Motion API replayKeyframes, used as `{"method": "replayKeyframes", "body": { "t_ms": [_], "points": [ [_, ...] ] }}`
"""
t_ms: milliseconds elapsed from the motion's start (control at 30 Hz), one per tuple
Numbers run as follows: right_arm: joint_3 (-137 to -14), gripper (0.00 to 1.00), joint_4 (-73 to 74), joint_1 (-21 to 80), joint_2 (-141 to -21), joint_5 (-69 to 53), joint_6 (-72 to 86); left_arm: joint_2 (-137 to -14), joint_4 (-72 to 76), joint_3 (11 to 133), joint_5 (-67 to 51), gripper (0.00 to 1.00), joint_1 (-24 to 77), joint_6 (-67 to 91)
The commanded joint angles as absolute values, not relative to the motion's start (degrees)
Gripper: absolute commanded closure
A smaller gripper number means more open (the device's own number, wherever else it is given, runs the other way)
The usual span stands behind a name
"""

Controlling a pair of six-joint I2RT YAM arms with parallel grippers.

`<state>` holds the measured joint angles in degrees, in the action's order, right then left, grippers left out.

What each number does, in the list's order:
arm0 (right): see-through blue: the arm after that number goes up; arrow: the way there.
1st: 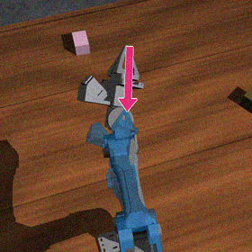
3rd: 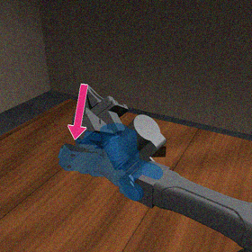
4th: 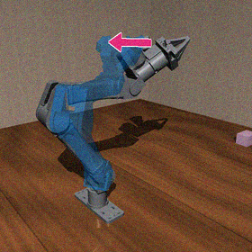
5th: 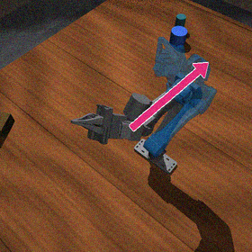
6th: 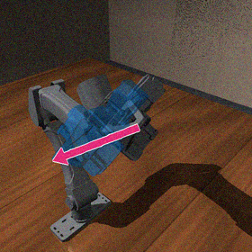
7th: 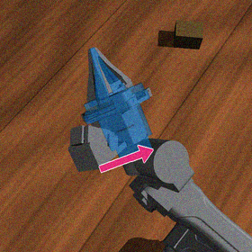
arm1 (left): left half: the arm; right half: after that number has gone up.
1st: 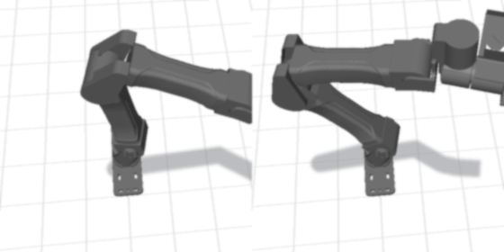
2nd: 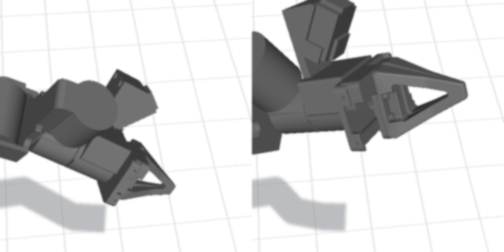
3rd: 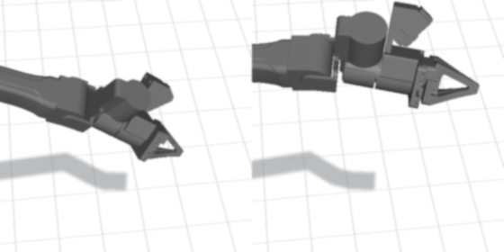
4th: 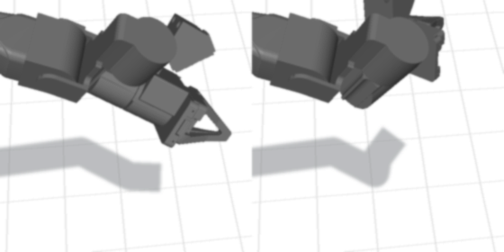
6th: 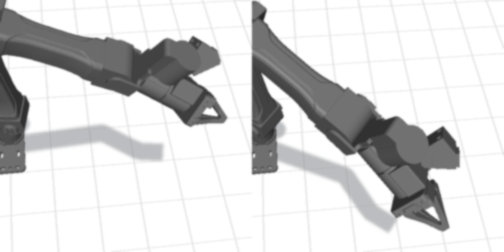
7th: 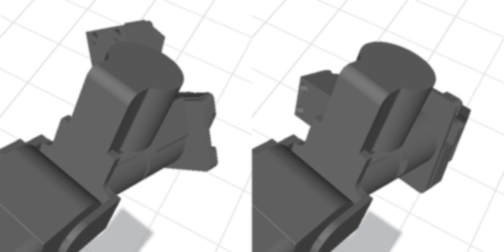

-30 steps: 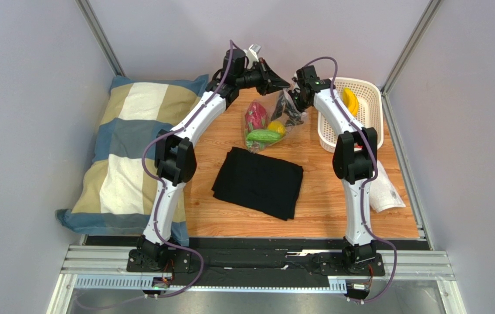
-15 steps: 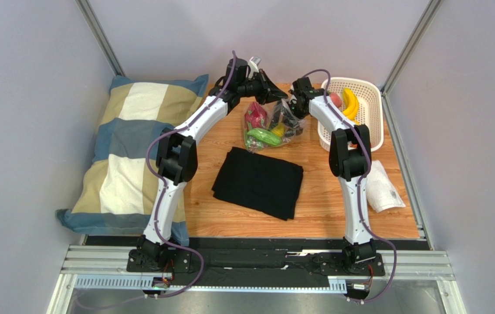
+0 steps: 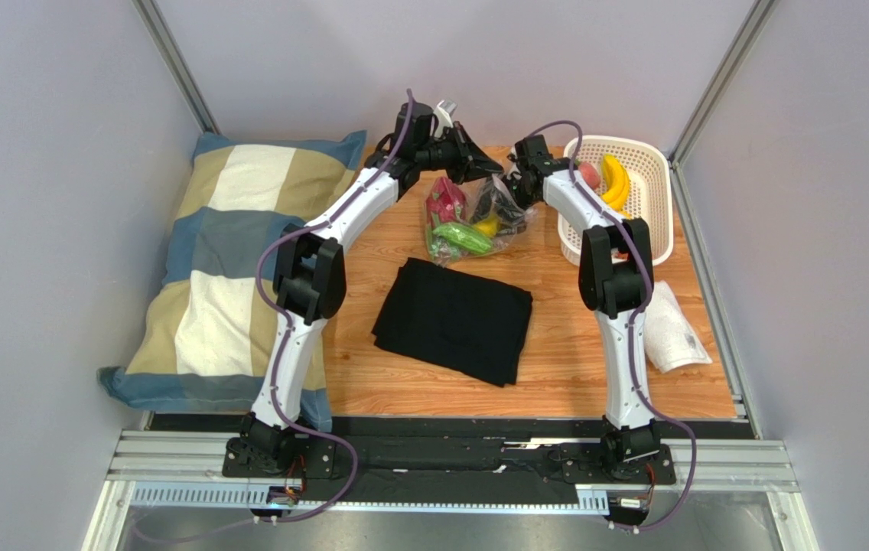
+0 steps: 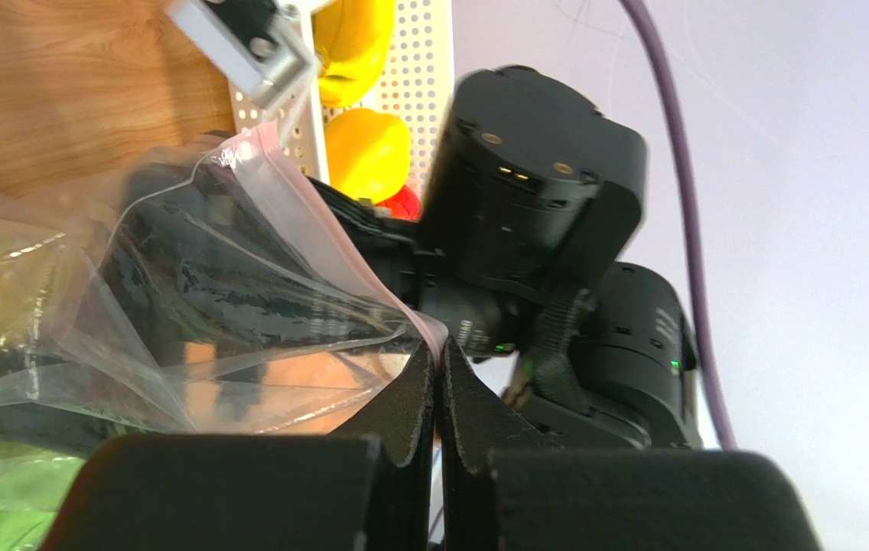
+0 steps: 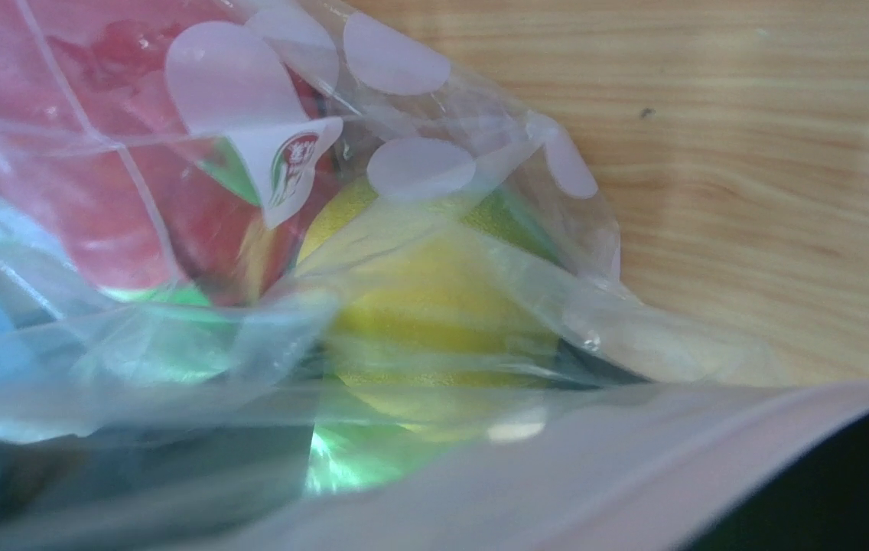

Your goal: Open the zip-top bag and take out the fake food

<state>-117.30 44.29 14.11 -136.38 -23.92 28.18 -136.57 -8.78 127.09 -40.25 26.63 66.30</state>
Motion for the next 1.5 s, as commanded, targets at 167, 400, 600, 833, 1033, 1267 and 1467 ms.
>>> {"method": "replayKeyframes", "body": {
  "t_ms": [167,400,600,833,1033,1267,1467],
  "points": [
    [-119.9,1.00,50.6,13.3,-124.4,-20.2,22.9,-133.0,-9.7,130.0,-43.2,1.00,24.1,62.0],
    [-129.4,1.00,54.9,13.3,-123.8,-20.6,24.5,-131.6,-12.7,129.6,-43.5,1.00,24.1,59.7],
    [-128.9,1.00,54.3,12.4,-121.6,-26.5,30.4,-131.1,-11.8,129.4,-43.2,1.00,23.8,61.6],
    [-127.5,1.00,55.5,11.2,-118.3,-31.6,21.5,-130.3,-8.8,129.6,-42.2,1.00,22.1,66.5],
    [-121.2,1.00,51.8,12.3,-113.4,-25.9,14.9,-131.7,-9.1,133.7,-42.5,1.00,21.8,67.6],
    [-124.0,1.00,44.3,11.5,-111.9,-20.3,32.5,-130.6,-8.7,130.9,-42.5,1.00,22.1,67.1],
    [-117.0,1.00,40.0,3.1,-108.5,-16.3,48.1,-131.0,-9.5,132.3,-41.5,1.00,22.0,66.3]
  ]
}}
